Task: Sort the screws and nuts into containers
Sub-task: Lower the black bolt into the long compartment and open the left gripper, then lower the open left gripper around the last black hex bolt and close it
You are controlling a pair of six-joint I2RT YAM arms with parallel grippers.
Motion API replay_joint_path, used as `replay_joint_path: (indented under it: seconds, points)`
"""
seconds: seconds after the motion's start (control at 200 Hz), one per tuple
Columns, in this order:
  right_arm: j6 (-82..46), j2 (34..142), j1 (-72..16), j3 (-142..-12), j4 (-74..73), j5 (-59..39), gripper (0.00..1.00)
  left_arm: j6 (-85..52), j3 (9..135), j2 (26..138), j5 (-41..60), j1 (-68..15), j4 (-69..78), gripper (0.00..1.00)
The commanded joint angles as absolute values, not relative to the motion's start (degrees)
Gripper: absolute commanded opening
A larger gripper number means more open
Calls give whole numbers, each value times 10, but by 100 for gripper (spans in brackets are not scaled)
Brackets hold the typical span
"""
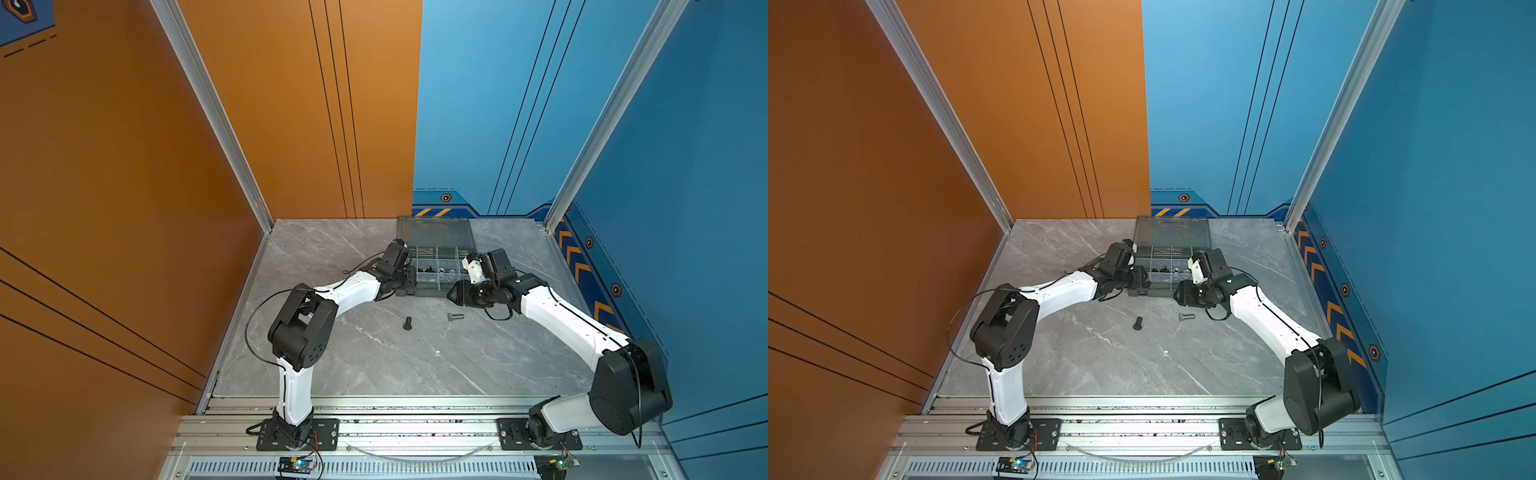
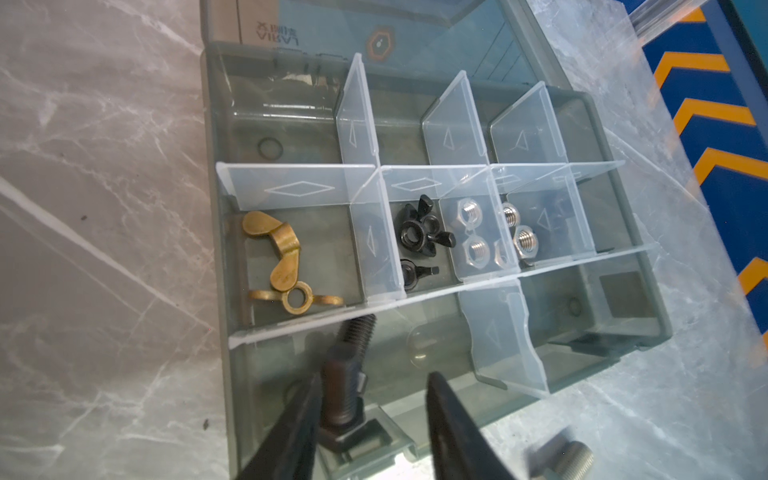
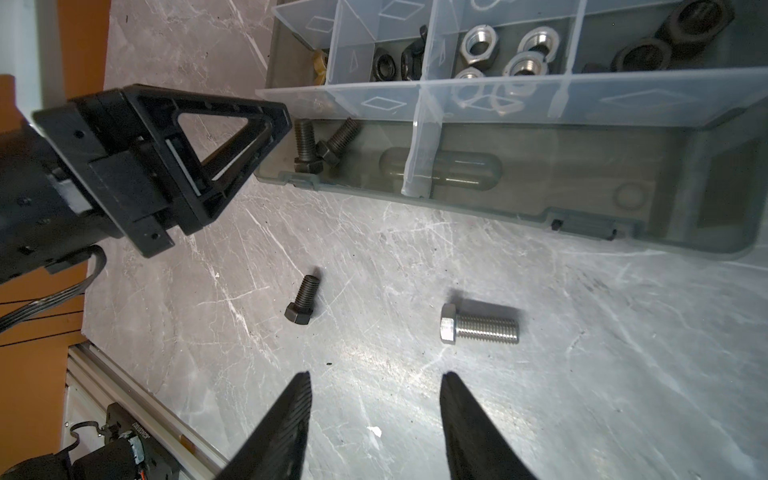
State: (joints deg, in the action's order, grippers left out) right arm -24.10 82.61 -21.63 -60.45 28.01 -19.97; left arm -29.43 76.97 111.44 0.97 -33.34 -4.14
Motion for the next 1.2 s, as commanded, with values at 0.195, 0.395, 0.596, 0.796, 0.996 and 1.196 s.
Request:
replay_joint_path:
  seconds: [0.195, 0.395, 0.596, 0.796, 0.996, 1.196]
  points:
    - [-234, 806, -212, -601, 286, -209, 53, -280, 721, 1027, -30, -347, -55, 64]
    - [-228, 808, -211, -616, 291, -206, 54, -279, 657, 947, -75, -383, -94, 71]
    - [-227, 805, -210, -618, 294, -205, 54, -306, 594, 890, -124, -436, -131, 76]
    - [-232, 799, -210, -614, 291, -206, 54, -343, 556, 872, -94, -454, -163, 82]
    - [-232, 795, -210, -607, 289, -206, 54, -359, 552, 886, -105, -469, -163, 94]
    - [-229, 790, -208, -599, 288, -206, 55, -370, 565, 917, -109, -478, -165, 96]
